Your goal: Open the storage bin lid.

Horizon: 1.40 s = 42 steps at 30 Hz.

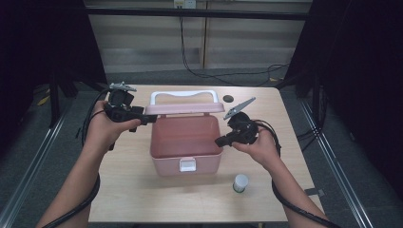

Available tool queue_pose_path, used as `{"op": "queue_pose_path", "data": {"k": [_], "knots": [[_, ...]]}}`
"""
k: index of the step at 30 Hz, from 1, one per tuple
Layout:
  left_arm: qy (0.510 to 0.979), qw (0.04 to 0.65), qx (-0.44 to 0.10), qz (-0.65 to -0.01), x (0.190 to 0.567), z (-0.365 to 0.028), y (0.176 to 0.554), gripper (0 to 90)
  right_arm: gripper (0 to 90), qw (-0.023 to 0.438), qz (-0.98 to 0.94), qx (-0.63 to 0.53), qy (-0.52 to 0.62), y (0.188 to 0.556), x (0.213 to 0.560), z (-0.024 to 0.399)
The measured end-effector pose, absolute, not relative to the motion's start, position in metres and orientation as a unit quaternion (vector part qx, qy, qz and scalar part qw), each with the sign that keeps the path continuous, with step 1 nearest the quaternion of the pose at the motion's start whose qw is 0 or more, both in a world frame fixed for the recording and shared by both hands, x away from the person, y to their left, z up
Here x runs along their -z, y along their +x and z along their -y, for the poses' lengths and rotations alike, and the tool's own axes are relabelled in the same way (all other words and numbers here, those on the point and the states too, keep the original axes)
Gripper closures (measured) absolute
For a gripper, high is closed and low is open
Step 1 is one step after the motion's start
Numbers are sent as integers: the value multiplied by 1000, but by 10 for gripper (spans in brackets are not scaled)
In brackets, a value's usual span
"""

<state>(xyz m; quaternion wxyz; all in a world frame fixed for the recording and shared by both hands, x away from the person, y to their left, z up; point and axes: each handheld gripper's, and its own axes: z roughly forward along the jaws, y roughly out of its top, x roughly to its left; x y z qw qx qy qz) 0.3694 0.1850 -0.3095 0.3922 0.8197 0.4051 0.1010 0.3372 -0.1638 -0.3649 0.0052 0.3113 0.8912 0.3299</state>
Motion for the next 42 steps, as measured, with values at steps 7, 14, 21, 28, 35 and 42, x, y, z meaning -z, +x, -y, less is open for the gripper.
{"op": "queue_pose_path", "data": {"k": [7, 14, 21, 28, 35, 42], "knots": [[821, 394, -100, -400, 305, -180, 371, 401, 900, 3, -892, -329, 309, 337, 370, 165], [818, 396, -103, -405, 301, -179, 374, 442, 900, 8, -897, -327, 299, 335, 374, 161], [817, 394, -107, -408, 296, -176, 378, 511, 900, 13, -904, -323, 281, 332, 381, 155], [815, 385, -112, -418, 292, -176, 382, 566, 898, 14, -905, -321, 279, 333, 381, 154], [814, 378, -128, -423, 287, -176, 384, 656, 900, 11, -905, -321, 279, 333, 382, 154], [814, 368, -137, -428, 285, -174, 388, 700, 900, 8, -905, -320, 280, 333, 386, 152]]}}
